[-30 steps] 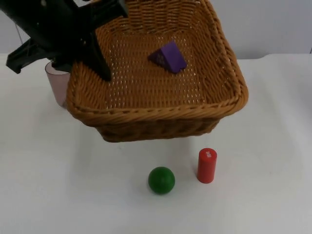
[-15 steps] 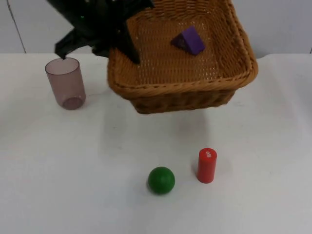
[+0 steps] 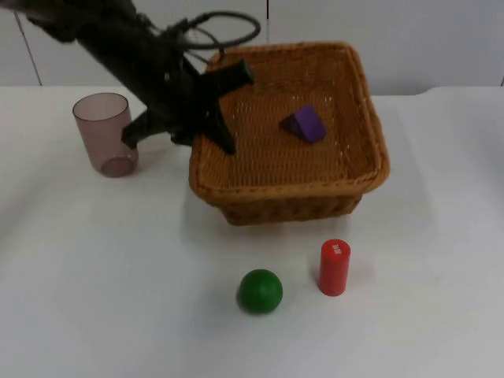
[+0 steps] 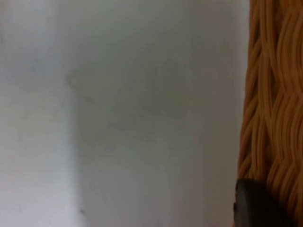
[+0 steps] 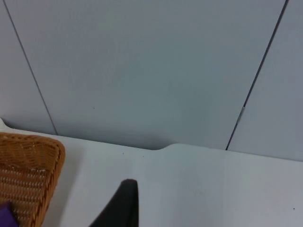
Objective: Pick up the basket with the left hand and place the triangular block into the basket with the right hand.
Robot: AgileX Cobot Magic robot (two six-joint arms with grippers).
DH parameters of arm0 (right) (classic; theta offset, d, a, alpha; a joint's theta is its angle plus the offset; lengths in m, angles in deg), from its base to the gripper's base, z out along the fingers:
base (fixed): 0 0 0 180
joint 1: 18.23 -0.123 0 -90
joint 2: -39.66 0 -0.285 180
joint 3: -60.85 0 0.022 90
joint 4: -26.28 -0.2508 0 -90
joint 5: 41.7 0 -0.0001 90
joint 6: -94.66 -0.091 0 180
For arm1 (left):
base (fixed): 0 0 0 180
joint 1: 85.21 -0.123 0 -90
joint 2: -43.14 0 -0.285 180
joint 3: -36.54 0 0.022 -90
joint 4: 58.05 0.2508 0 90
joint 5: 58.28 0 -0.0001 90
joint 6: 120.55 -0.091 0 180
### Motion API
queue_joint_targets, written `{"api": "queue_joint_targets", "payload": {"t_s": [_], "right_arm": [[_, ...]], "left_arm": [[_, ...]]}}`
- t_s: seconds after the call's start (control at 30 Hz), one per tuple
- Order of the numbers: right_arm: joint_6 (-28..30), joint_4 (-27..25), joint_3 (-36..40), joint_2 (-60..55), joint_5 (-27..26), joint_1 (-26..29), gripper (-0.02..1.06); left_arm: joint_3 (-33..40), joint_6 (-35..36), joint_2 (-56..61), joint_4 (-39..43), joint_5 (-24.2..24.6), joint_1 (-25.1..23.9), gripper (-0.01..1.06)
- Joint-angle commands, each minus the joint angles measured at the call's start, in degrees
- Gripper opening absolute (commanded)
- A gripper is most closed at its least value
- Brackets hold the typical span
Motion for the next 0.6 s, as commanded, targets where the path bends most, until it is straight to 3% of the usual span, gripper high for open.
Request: {"api": "queue_joint_targets", "payload": {"t_s": [0.0, 0.33, 0.57], "right_arm": [[0.0, 0.5, -0.1, 0.7, 0.0, 0.3, 1.05], [0.0, 0.5, -0.1, 0.7, 0.0, 0.3, 1.05], [0.0, 0.5, -0.1, 0.7, 0.0, 0.3, 1.05]], "left_arm": [[-0.7, -1.6, -0.7, -3.9, -1.3, -0.3, 0.00], [-0.7, -2.3, -4.4, -4.3, -5.9, -0.3, 0.00], [-0.7, -2.3, -5.8, -4.4, -6.0, -0.5, 0.00]]}}
